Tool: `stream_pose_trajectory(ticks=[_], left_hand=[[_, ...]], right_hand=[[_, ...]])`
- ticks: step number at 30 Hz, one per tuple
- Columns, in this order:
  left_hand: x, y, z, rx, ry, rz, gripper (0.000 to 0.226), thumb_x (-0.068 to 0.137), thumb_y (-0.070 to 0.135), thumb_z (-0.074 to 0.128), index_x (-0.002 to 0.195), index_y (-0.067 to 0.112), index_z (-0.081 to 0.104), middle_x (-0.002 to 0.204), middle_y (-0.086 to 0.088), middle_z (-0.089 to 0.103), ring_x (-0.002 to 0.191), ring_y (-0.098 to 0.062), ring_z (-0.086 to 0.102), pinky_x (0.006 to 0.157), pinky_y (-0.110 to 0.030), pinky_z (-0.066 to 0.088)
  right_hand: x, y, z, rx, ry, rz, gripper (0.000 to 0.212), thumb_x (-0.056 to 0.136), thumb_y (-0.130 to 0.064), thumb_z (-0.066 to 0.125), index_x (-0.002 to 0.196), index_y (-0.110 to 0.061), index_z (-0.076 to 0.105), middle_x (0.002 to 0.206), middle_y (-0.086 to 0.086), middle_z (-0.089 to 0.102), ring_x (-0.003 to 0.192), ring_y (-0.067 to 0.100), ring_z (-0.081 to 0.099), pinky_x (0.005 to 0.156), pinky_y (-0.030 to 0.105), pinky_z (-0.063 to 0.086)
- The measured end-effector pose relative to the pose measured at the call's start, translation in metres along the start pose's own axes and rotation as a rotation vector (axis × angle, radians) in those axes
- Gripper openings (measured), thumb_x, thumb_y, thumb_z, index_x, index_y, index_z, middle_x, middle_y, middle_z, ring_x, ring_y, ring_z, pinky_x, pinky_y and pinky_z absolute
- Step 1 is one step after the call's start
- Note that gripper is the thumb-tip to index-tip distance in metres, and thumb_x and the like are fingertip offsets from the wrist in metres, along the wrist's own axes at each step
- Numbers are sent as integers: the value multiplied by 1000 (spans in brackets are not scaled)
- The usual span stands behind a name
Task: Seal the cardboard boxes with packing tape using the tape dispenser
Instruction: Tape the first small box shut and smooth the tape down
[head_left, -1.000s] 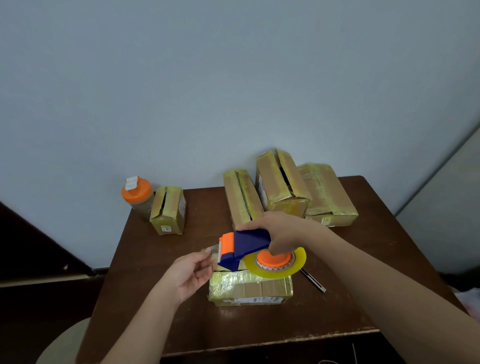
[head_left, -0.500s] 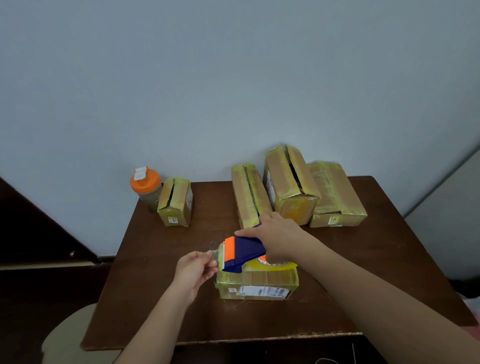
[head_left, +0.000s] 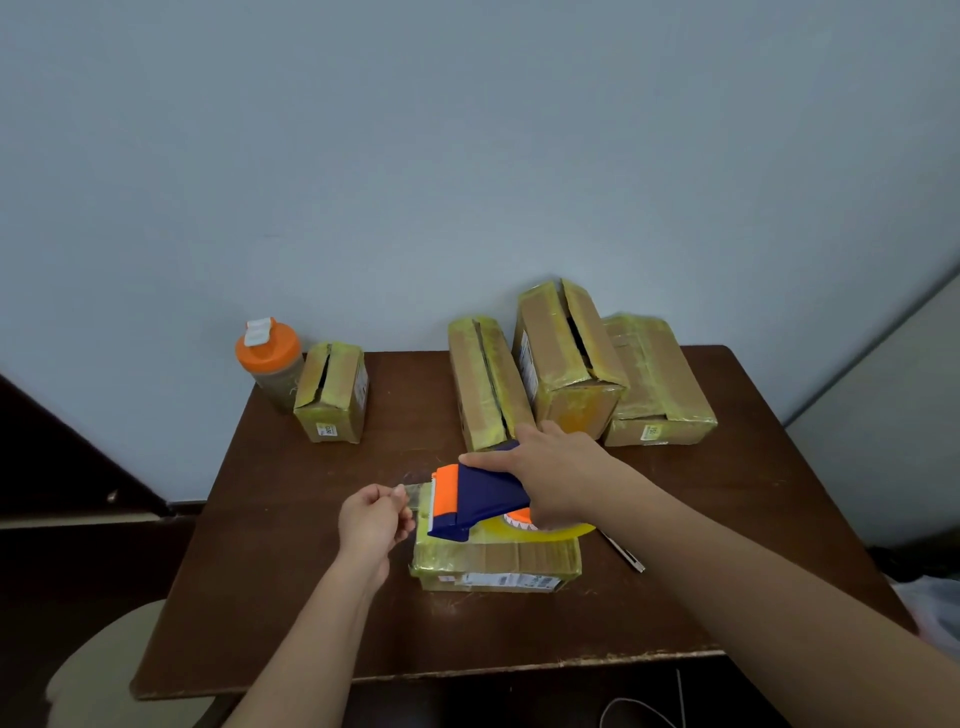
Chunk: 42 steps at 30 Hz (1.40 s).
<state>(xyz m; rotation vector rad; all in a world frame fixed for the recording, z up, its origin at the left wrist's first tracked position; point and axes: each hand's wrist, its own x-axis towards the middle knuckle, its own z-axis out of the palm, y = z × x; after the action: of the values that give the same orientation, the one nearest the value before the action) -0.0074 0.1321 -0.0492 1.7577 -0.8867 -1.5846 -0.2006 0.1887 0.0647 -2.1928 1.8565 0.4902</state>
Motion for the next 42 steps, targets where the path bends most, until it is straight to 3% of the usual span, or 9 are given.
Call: stream_pose_trajectory(ticks=[8, 14, 20, 25, 42], left_hand=[[-4, -3, 4, -20, 56, 13, 19, 98, 9, 51, 83, 0, 57, 68, -12, 52, 65, -22, 60, 67, -33, 54], [-1, -1, 1, 89, 107, 56, 18, 99, 12, 51, 89, 0, 60, 73, -12, 59, 65, -19, 59, 57, -28, 47], [1, -11, 1, 126, 110, 51, 21, 99, 13, 50, 86, 0, 60, 68, -11, 60, 66, -21, 59, 70, -38, 52], [6, -10, -2, 108, 82, 30, 20, 99, 12, 51, 87, -1, 60, 71, -13, 59, 65, -21, 60, 59, -28, 48], [15, -21, -5, 193, 7, 68, 23, 98, 16, 54, 82, 0, 61, 69, -11, 62, 62, -18, 57, 59, -27, 47]], right_hand=[[-4, 0, 0, -3, -7, -9, 84, 92, -36, 62, 149, -55, 3, 128, 8, 39, 116, 30, 41, 69, 35, 36], [-1, -8, -3, -47, -16, -10, 83, 93, -35, 61, 151, -50, 4, 133, 10, 39, 119, 32, 43, 72, 36, 36], [7, -16, 1, -78, -52, 7, 83, 93, -30, 62, 151, -48, 6, 135, 12, 36, 122, 35, 39, 71, 38, 40], [12, -22, 2, -86, -68, 24, 83, 93, -29, 64, 152, -46, 9, 139, 12, 34, 127, 36, 34, 78, 43, 45], [20, -27, 4, -107, -88, 48, 83, 91, -30, 66, 151, -47, 11, 143, 13, 31, 129, 36, 32, 86, 49, 46]])
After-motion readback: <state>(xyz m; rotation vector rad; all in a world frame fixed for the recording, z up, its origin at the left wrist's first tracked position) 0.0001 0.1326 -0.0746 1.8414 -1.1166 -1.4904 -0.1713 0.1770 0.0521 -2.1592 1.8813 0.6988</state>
